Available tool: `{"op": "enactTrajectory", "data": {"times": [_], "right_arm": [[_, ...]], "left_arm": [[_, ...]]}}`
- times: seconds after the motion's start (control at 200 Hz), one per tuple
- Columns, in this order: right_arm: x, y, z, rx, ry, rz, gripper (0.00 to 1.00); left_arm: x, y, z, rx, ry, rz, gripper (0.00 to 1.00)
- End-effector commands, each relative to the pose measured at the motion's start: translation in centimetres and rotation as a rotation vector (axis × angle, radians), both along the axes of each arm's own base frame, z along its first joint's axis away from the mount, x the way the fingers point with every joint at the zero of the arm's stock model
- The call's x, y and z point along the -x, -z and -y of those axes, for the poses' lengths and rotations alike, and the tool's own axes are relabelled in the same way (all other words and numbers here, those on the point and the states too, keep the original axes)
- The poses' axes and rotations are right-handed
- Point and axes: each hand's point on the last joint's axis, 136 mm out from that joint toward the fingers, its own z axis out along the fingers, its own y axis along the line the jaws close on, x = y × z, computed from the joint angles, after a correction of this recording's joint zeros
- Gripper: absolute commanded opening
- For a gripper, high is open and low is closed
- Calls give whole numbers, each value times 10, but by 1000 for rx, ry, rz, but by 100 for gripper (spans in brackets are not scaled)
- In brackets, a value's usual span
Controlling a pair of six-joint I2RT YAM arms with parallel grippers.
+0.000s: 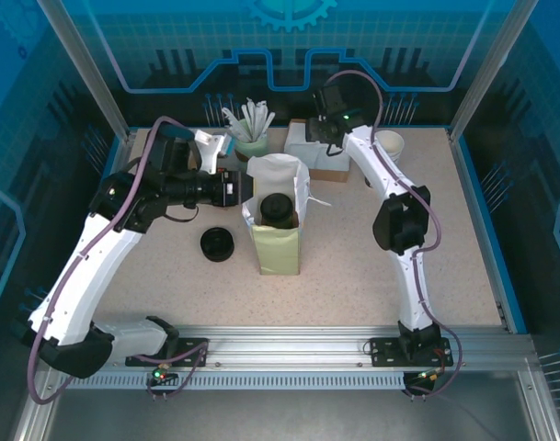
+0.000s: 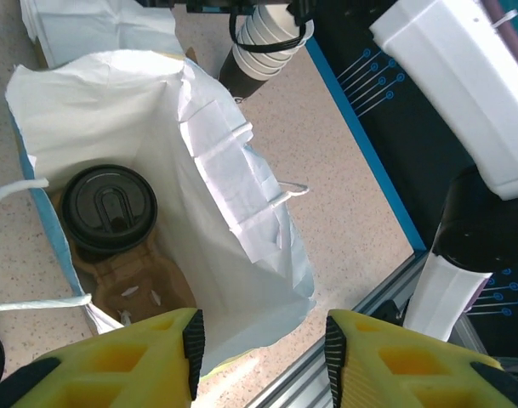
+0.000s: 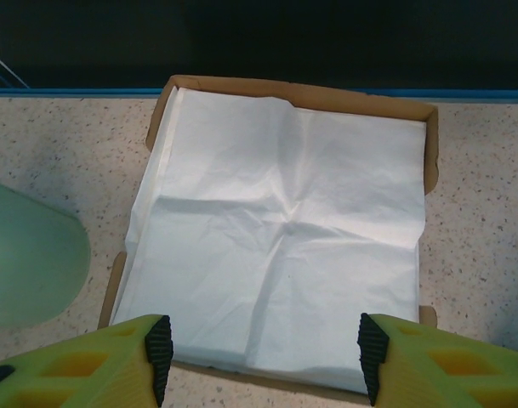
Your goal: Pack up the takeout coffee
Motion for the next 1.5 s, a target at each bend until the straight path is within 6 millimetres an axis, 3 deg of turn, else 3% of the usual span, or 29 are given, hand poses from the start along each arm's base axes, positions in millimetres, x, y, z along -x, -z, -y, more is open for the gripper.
{"op": "enactTrajectory", "data": {"times": [0.0, 0.22, 0.505, 1.056, 1.496], "right_arm": [[-4, 15, -2, 60, 6, -15, 62], [-14, 37, -5, 86, 6, -29, 63], [-26, 67, -7, 134, -21, -50, 65], [-51, 103, -2, 198, -85, -35, 74], [-55, 137, 14, 182, -76, -95, 72]], "left_arm": [[9, -20, -10, -6, -13, 76, 46], [15, -23, -22, -20, -54, 117, 55], [19, -15, -28, -32, -78, 111, 57], [20, -4, -28, -36, -83, 70, 58], [19, 0, -28, -39, -84, 57, 58]]}}
